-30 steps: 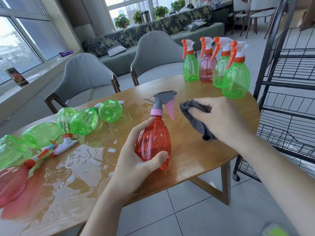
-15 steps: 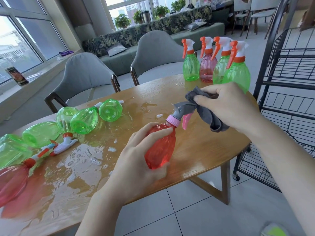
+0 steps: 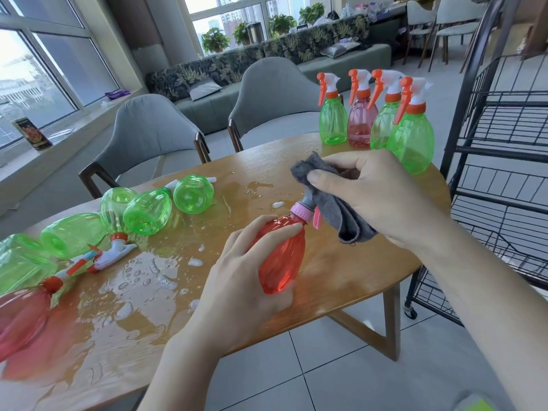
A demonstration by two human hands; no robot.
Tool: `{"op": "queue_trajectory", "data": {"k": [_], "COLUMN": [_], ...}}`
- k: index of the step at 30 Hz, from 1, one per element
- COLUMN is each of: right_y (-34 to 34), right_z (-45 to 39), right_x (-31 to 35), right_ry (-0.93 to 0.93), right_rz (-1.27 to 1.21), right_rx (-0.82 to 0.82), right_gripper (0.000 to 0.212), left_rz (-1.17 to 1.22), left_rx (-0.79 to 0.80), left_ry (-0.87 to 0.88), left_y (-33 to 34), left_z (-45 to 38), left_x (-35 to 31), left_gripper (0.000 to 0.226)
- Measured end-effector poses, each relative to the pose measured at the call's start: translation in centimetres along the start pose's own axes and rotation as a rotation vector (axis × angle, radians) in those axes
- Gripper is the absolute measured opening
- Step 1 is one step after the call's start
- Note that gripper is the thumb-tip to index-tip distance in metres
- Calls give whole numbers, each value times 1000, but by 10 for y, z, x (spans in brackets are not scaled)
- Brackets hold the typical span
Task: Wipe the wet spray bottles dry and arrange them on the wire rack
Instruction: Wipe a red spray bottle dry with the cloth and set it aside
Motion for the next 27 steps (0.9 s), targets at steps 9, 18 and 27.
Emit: {"op": "queue_trajectory", "data": {"k": [9, 18, 27], "right_y": [21, 33, 46], "right_z": [18, 11, 19], "right_x": [-62, -72, -61], "right_ry": [426, 379, 317], "right_rz": [-250, -292, -448], "right_rx": [38, -129, -140], "right_gripper": [10, 22, 45], "left_rz": [413, 305, 350], "left_rx": [-125, -122, -3], "left_ry": [-213, -216, -179], "left_y": [0, 6, 6], "left_z": [2, 1, 2], "left_x": [27, 25, 16], "left_gripper": [99, 100, 93]}}
Point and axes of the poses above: each hand's wrist, its own z-axis away from the middle knuckle, its own y-axis out of the palm, x = y × z, the point moved 9 cm from there along -z, towards the middle knuckle, and after that the axes turned 2 degrees about -y, right-handed, at the moved point
